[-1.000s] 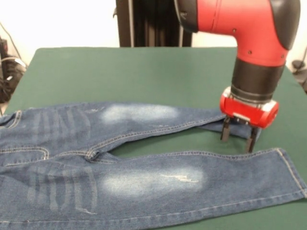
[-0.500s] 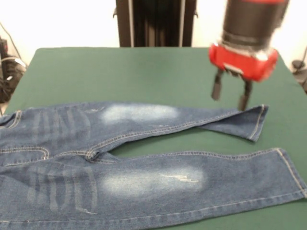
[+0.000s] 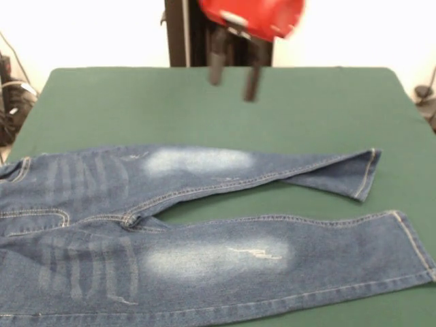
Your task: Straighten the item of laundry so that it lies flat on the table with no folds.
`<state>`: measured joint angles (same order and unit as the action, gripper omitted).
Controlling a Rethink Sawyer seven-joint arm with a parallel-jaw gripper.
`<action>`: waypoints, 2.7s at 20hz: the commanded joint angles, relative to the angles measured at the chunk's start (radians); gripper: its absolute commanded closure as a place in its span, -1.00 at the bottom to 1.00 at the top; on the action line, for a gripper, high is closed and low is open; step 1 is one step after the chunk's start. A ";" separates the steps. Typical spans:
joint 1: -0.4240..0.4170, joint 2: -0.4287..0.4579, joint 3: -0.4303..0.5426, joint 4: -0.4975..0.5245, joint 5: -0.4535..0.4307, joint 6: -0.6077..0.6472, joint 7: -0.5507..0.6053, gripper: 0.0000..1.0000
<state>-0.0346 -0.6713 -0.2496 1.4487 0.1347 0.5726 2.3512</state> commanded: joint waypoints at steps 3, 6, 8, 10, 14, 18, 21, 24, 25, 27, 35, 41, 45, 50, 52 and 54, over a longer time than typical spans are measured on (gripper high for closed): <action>-0.035 0.012 0.053 0.286 -0.074 -0.103 0.067 -1.00; -0.049 0.039 0.082 0.335 -0.076 -0.200 0.105 -1.00; -0.064 0.057 0.105 0.352 -0.080 -0.249 0.109 -1.00; -0.088 0.075 0.142 0.373 -0.076 -0.300 0.107 -1.00; -0.103 0.097 0.180 0.421 -0.057 -0.390 0.141 -1.00; -0.106 0.124 0.200 0.448 -0.037 -0.462 0.175 -1.00; -0.086 0.137 0.202 0.457 -0.001 -0.483 0.213 -1.00; -0.049 0.151 0.175 0.452 0.036 -0.487 0.241 -1.00; -0.018 0.158 0.145 0.443 0.055 -0.477 0.255 -1.00; 0.019 0.167 0.119 0.440 0.095 -0.460 0.282 -1.00; 0.124 0.209 0.086 0.438 0.253 -0.446 0.332 -1.00; 0.157 0.243 0.101 0.427 0.343 -0.481 0.325 -1.00; 0.156 0.263 0.115 0.424 0.378 -0.507 0.304 -1.00; 0.159 0.298 0.127 0.414 0.401 -0.534 0.285 -1.00; 0.157 0.313 0.139 0.411 0.409 -0.554 0.285 -1.00; 0.161 0.333 0.147 0.401 0.423 -0.572 0.291 -1.00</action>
<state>0.1081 -0.4088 -0.2149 1.8098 0.4636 0.0840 2.3514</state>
